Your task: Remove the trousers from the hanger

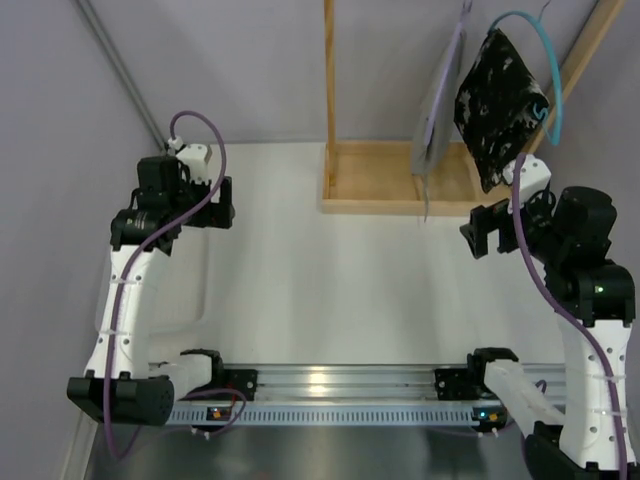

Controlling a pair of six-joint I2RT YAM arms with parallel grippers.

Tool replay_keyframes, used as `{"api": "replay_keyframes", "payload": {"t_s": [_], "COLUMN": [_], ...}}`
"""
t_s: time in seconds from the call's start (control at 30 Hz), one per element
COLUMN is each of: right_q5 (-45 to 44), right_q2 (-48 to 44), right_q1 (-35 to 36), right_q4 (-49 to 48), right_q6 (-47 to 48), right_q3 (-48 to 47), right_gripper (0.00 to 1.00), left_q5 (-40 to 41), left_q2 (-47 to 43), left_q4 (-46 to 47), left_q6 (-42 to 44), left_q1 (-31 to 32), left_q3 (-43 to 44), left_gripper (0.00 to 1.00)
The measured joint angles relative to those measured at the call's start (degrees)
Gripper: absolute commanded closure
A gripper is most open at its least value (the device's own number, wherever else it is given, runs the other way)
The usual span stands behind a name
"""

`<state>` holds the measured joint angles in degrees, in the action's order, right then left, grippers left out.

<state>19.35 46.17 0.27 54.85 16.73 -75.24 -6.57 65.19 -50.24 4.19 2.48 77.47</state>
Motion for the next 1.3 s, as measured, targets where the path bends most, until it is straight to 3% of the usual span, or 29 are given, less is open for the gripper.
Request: {"api": "replay_keyframes", "payload": {"t_s": [0.4, 0.87, 1.17, 1.3], "right_q5": [9.0, 6.2, 6.4, 8.4], "right_q2": [18.5, 36.7, 50.0, 54.5], "right_q1": [0.0, 0.1, 0.1, 0.1], "right_q4": [-10.5, -27.2, -31.2, -35.1], "right_q6": [-18.2, -49.3, -64.9, -69.1], "right_q3": [-21.8, -37.6, -40.8, -40.8], "right_gripper": [0.00, 0.01, 0.16, 0.28], "left_q5": [1.5, 0.8, 1.5, 1.5], "left_q2": [3.3, 0.6, 0.7, 0.7], "left_q4": [0.1, 3.5, 3.9, 4.1], "left_q6": [-6.9, -11.1, -12.5, -12.7], "left_q1": [0.0, 0.0, 0.0, 0.0], "left_q3": [4.6, 4.9, 4.9, 4.9], "left_gripper": [0.01, 0.01, 0.01, 0.01]}}
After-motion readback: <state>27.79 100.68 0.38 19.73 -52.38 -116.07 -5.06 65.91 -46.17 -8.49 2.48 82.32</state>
